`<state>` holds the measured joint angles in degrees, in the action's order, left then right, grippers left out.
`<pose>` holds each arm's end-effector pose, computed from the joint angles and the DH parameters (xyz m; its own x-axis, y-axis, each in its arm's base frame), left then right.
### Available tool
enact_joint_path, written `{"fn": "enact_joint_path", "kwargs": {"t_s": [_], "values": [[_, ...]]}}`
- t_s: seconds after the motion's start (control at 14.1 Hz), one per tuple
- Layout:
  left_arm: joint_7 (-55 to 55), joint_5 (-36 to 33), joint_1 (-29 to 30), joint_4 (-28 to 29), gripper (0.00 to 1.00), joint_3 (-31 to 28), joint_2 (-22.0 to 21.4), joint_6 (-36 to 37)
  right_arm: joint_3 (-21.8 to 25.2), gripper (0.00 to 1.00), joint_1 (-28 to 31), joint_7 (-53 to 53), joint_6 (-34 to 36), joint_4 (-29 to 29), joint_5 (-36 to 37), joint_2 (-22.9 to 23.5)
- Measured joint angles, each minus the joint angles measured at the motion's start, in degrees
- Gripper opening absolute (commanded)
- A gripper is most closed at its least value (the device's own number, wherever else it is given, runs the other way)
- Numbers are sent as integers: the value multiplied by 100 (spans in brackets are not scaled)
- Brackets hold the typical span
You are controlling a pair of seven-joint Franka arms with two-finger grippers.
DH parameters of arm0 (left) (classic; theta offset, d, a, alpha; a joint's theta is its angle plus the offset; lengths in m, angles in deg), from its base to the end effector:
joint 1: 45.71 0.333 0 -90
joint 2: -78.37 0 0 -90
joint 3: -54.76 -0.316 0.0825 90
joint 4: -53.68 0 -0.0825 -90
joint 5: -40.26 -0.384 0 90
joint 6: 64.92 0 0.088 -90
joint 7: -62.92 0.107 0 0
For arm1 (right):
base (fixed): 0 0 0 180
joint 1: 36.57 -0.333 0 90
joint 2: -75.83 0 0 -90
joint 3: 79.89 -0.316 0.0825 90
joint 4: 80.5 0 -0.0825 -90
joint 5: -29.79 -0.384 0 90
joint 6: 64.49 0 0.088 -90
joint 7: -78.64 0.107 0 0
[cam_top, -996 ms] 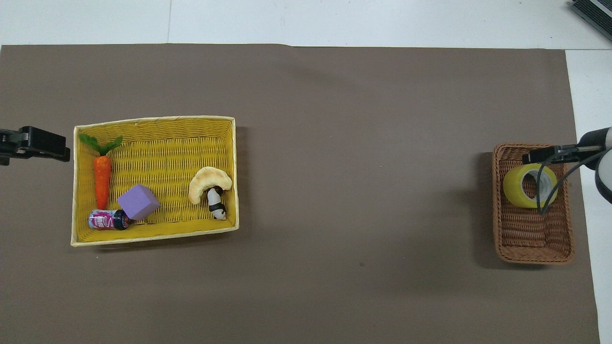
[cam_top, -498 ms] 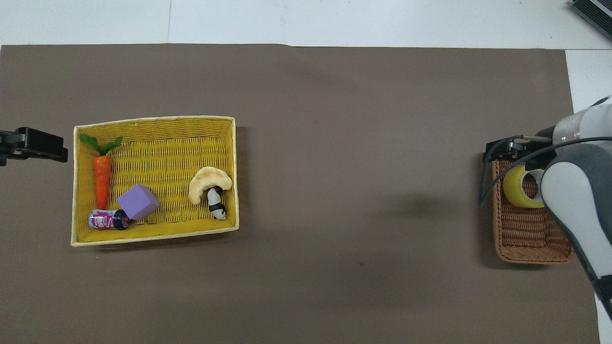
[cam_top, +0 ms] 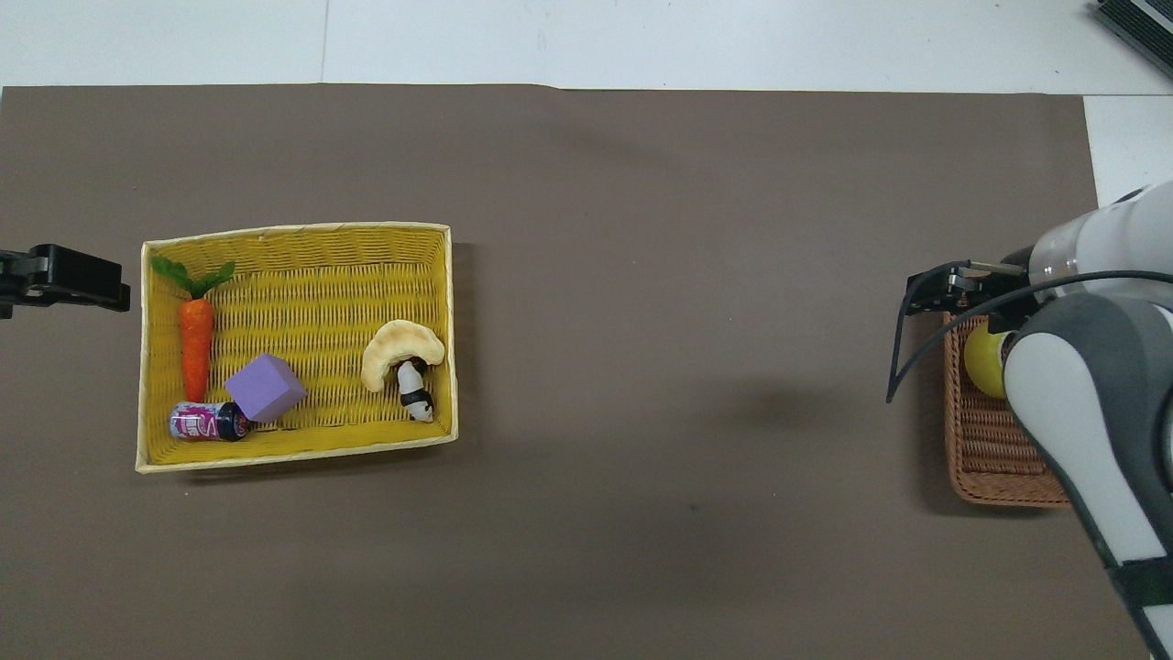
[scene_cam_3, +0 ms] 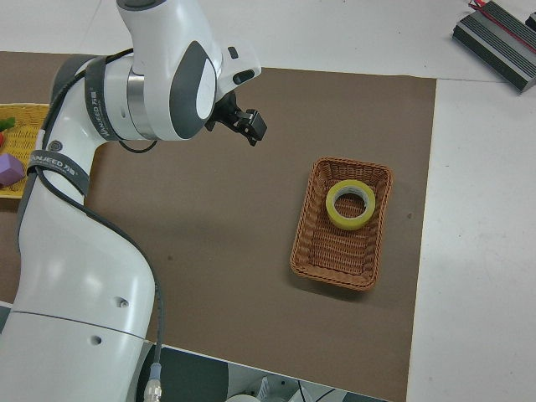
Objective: Move tape to another basket
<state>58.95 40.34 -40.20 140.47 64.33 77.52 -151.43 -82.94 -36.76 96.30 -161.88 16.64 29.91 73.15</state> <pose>0.5427 -0.0395 0.6534 1.0000 -0.0017 0.0098 -0.0017 -1.0000 -0.0004 0.5494 0.0315 0.6025 0.9673 -0.2488 0.0500 -0.2485 -0.9686 -0.0111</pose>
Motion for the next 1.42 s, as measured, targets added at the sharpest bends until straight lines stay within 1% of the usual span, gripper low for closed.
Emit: {"fn": "enact_joint_path", "kwargs": {"t_s": [0.21, 0.36, 0.5, 0.71, 1.42], "values": [[0, 0, 0, 0, 100, -1, 0, 0, 19, 100, 204, -168, 937, -811, 3, -34], [0, 0, 0, 0, 100, -1, 0, 0, 27, 100, 284, -299, 1240, -996, 3, -62], [0, 0, 0, 0, 100, -2, 0, 0, 29, 100, 372, -583, 1386, -926, 3, -105], [0, 0, 0, 0, 100, -2, 0, 0, 30, 100, 462, -1039, 1414, -873, 3, -127], [0, 0, 0, 0, 100, -2, 0, 0, 9, 100, 491, -1206, 1414, -852, -54, -136]]}}
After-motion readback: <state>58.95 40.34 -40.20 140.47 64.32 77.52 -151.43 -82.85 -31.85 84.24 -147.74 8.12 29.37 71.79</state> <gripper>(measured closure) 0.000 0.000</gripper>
